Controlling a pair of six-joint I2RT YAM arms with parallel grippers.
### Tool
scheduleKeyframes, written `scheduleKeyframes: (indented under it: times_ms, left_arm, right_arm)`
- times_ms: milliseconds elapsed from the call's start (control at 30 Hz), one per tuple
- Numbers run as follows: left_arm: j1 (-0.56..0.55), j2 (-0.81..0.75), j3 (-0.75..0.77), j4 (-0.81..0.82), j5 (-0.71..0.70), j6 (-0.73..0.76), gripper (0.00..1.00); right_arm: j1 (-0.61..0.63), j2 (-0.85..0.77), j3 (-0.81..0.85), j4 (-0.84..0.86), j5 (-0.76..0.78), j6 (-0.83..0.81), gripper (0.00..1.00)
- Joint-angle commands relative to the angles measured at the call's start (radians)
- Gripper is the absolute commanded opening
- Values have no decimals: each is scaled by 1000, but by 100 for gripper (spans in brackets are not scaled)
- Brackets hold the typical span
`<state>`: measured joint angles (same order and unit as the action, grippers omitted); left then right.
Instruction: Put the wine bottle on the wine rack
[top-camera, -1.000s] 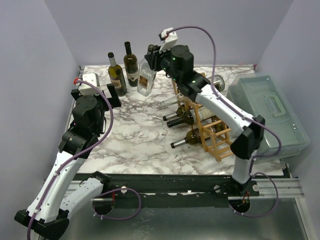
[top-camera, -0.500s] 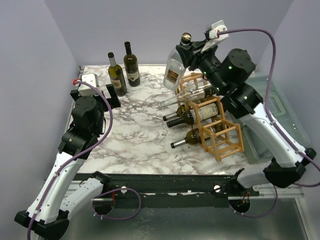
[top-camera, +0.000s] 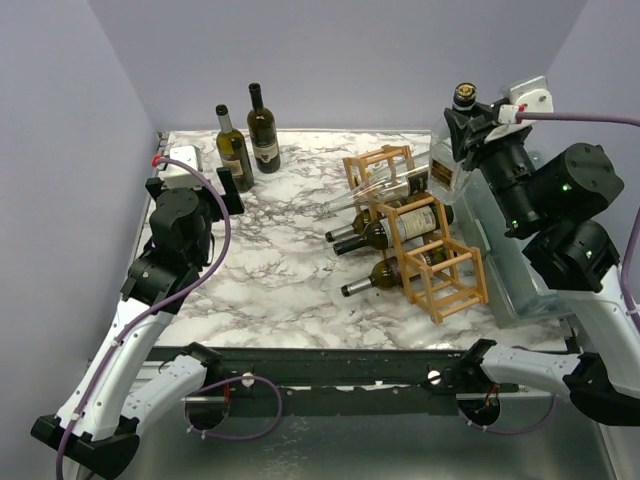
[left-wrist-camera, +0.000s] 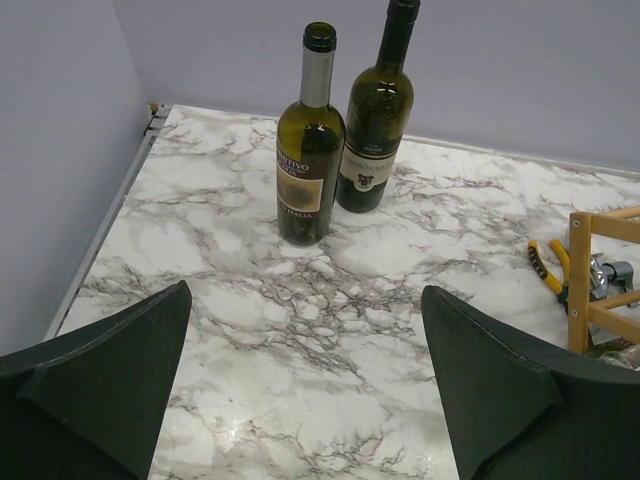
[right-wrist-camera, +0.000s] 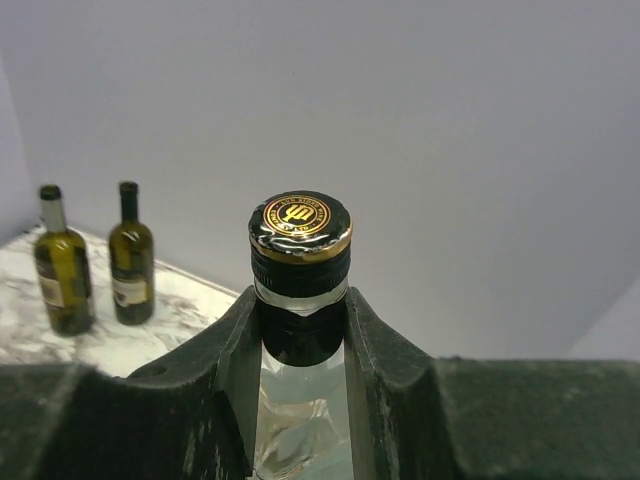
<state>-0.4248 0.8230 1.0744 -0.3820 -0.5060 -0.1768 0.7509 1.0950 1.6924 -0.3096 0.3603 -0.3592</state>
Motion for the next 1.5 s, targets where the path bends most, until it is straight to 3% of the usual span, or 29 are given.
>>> scheduleKeyframes:
  times_ms: [0,333,700,967,1300,1467]
  left_arm:
    - [9,7,-8,23,9,-11,99]
    - [11,13,-10,22,10,-10,99]
    - [11,15,-9,22,16,-9,99]
    - [18,32,-7,22,26,-12,99]
    - [31,38,-10,23,29,-16,99]
    - [33,40,-8,23,36,-18,99]
  right_arm:
    - [-1,-12,-75,37,127,-181,1]
    - [1,11,-370,254,375,-547,1]
    - [60,5,-456,145,434,-513,1]
    - [299,-32,-493,86,608,-573,1]
    - [337,22,-561,-26,588,-495,0]
    - [417,73,-598,-37,614,-472,0]
